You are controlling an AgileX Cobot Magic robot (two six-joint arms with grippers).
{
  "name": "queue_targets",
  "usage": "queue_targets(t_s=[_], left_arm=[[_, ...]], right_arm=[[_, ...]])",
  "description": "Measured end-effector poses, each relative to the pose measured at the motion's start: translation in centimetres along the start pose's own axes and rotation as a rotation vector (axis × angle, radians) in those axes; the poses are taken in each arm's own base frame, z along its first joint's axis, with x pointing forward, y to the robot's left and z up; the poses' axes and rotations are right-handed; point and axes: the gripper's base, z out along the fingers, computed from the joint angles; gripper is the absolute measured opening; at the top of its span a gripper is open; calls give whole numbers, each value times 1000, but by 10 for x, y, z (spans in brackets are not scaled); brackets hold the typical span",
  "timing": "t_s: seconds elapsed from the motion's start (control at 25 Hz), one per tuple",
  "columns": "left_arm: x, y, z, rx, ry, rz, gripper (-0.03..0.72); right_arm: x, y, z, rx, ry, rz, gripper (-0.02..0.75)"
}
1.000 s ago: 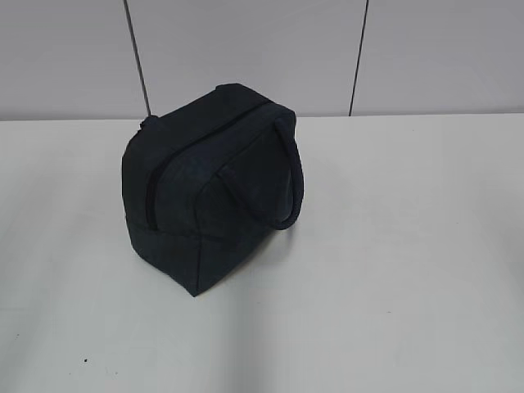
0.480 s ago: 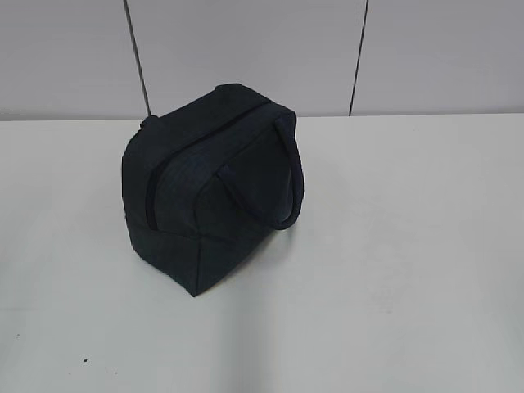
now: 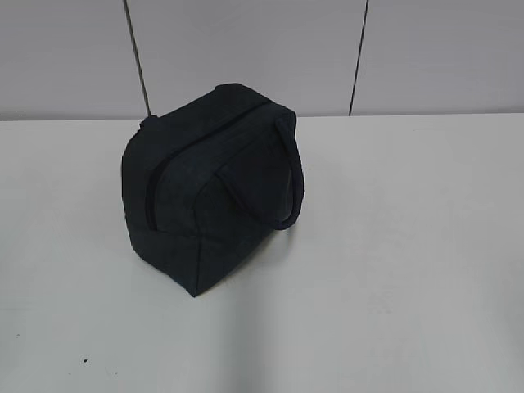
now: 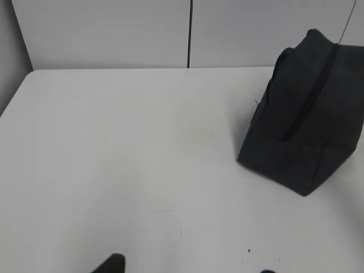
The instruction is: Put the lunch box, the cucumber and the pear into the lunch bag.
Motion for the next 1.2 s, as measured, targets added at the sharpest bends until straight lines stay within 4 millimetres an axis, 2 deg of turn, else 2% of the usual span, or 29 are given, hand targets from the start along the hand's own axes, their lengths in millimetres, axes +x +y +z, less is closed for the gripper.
queue_targets(t_s=[0.16,0.4,0.96,1.2], left_arm=[[0,0,8,-1,-33,0,420],[0,0,9,-1,-38,0,411],[0,0,9,-5,-39,-2,327],[0,-1,9,-92,-38,-50,279]], right_arm=[[0,-1,6,12,-15,-7,347],[0,-1,6,16,-18,-8,346],[0,-1,6,18,-21,-9,345],[0,-1,6,20,-22,-8,345]])
